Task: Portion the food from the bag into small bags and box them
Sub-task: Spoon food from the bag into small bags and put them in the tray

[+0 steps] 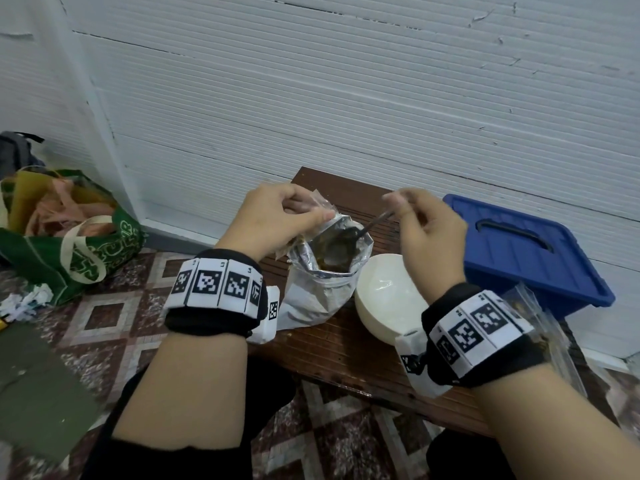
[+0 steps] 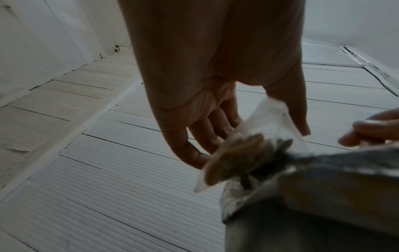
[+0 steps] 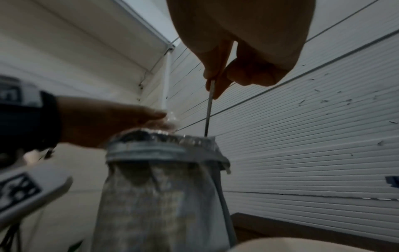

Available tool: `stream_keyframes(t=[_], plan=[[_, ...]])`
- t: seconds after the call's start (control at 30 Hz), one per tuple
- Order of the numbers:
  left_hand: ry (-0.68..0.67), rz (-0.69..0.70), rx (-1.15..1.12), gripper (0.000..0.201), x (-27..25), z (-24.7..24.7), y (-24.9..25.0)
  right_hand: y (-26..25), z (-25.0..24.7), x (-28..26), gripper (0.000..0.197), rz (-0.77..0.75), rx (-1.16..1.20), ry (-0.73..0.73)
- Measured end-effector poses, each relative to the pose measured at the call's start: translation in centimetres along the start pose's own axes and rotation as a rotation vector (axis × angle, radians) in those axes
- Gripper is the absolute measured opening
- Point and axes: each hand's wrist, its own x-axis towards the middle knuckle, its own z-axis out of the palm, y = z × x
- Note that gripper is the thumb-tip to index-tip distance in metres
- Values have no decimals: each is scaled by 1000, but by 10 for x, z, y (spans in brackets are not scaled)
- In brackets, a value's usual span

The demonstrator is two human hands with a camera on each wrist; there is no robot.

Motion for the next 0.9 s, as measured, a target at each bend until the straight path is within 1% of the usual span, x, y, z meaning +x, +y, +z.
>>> stream_keyframes(t=[0.1, 0.13, 0.2, 0.27, 0.33, 0.47, 0.57, 0.7, 0.8, 0.9], plan=[[-23, -6, 6, 28, -1, 4, 0, 10, 12, -11, 24, -201, -273, -205], [-26, -8, 11, 27, -1, 5, 0, 13, 15, -14, 26, -239, -353, -259], [-27, -14, 21, 28, -1, 5, 0, 16, 20, -19, 27, -262, -392, -301], [-28, -15, 33, 29, -1, 4, 0, 15, 20, -20, 23, -189, -321, -290], [-37, -15, 47, 32, -2, 5, 1, 14, 20, -19, 21, -70, -205, -278], [-49, -25, 68, 34, -2, 5, 1, 9, 21, -19, 20, 149, -59, -275], [-59, -30, 65, 34, -2, 3, 0, 8, 20, -17, 22, 294, 39, -192], [-87, -23, 66, 31, -2, -1, -1, 10, 19, -14, 27, 417, 117, -77], [-116, -6, 75, 27, -4, -3, 1, 13, 14, -10, 26, 499, 113, 12], [-120, 2, 66, 27, -4, -4, 2, 17, 9, -4, 26, 569, 109, 83]])
